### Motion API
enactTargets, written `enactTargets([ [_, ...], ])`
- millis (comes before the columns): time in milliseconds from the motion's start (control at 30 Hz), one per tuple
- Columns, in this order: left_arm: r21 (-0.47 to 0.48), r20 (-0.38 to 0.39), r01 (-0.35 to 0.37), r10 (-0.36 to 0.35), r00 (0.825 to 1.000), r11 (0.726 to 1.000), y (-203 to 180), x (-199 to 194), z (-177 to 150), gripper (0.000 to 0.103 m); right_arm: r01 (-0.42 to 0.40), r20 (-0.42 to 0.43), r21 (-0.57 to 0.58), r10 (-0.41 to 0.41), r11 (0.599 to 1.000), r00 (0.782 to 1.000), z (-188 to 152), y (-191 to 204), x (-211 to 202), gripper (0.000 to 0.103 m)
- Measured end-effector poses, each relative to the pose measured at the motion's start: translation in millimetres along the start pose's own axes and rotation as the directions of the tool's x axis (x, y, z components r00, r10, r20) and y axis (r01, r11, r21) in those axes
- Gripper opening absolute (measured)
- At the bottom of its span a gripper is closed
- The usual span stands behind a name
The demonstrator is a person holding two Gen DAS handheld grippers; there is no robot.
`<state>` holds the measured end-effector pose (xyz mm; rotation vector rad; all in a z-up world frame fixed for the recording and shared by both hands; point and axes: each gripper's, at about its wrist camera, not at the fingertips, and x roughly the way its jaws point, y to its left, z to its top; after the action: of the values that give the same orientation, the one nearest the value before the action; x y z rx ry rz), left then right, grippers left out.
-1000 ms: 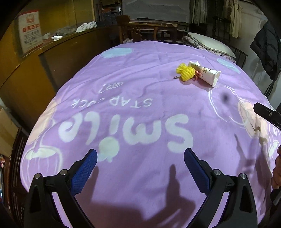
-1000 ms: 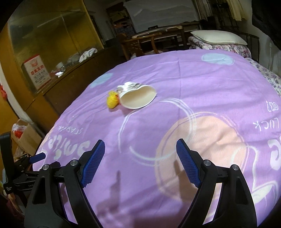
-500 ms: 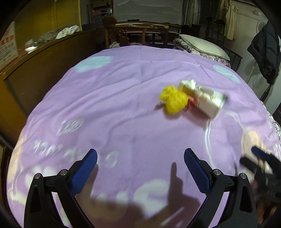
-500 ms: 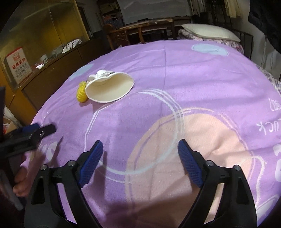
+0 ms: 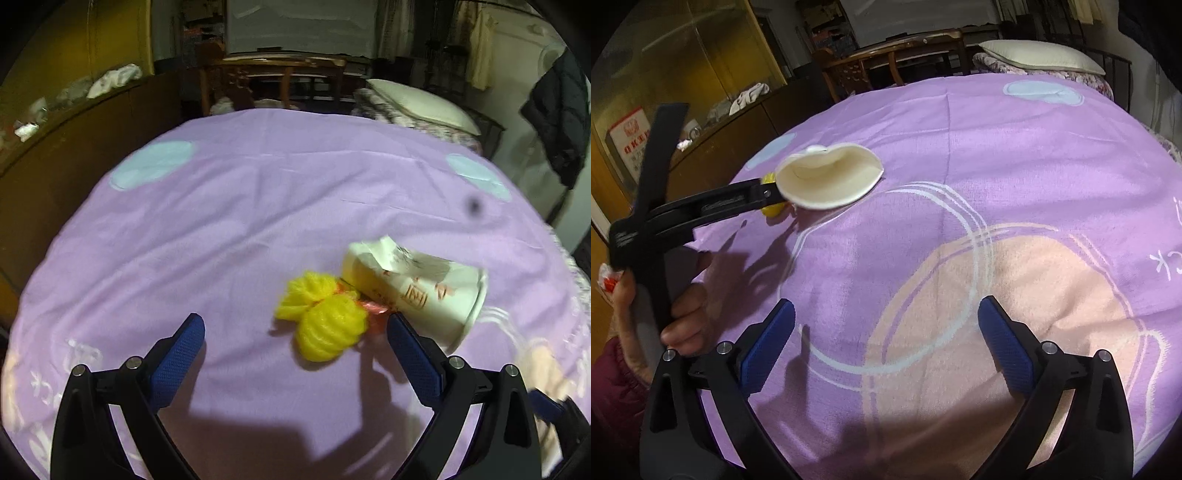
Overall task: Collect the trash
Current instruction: 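Grasp the yellow yarn tassel with the left tool while the right tool grasps the white paper cup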
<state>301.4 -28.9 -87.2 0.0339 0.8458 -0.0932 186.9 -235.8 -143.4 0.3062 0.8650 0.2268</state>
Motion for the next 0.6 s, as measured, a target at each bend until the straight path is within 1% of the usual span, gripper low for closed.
enactTargets([
  [100,-0.041,-0.026,-0.079,0.078,0.997,0.996,29,3,-3,0.097,-0.006,0.001,0.005,0.006,1.0,1.0,0,-1,0,0.096],
  [133,-0.056,-0.033,-0.092,0.09,0.995,0.994,40,3,-5,0.097,-0.006,0.001,0.005,0.006,1.0,1.0,1,-1,1,0.096],
  [200,-0.109,-0.045,-0.092,0.087,0.995,0.99,65,-3,-12,0.097,-0.003,0.0,0.002,0.003,1.0,1.0,1,0,1,0.096],
  [233,-0.145,-0.049,-0.076,0.07,0.996,0.987,78,-7,-17,0.097,0.0,0.0,0.0,0.0,1.0,1.0,2,0,1,0.096],
  [300,-0.181,-0.044,-0.042,0.035,0.998,0.982,90,-12,-21,0.097,0.005,-0.001,-0.004,-0.005,1.0,1.0,2,1,2,0.096],
  [367,-0.179,-0.037,-0.011,0.005,0.999,0.984,88,-14,-23,0.097,0.009,-0.002,-0.007,-0.009,1.0,1.0,2,2,2,0.096],
  [467,-0.115,-0.035,0.025,-0.029,0.999,0.993,70,-11,-21,0.097,0.007,-0.001,-0.005,-0.007,1.0,1.0,3,1,2,0.096],
  [533,-0.08,-0.03,0.022,-0.025,0.999,0.997,56,-5,-18,0.097,0.006,0.0,-0.004,-0.006,1.0,1.0,3,1,2,0.096],
  [600,-0.085,-0.027,0.018,-0.021,0.999,0.996,52,1,-15,0.097,0.004,0.001,-0.002,-0.004,1.0,1.0,3,1,1,0.096],
])
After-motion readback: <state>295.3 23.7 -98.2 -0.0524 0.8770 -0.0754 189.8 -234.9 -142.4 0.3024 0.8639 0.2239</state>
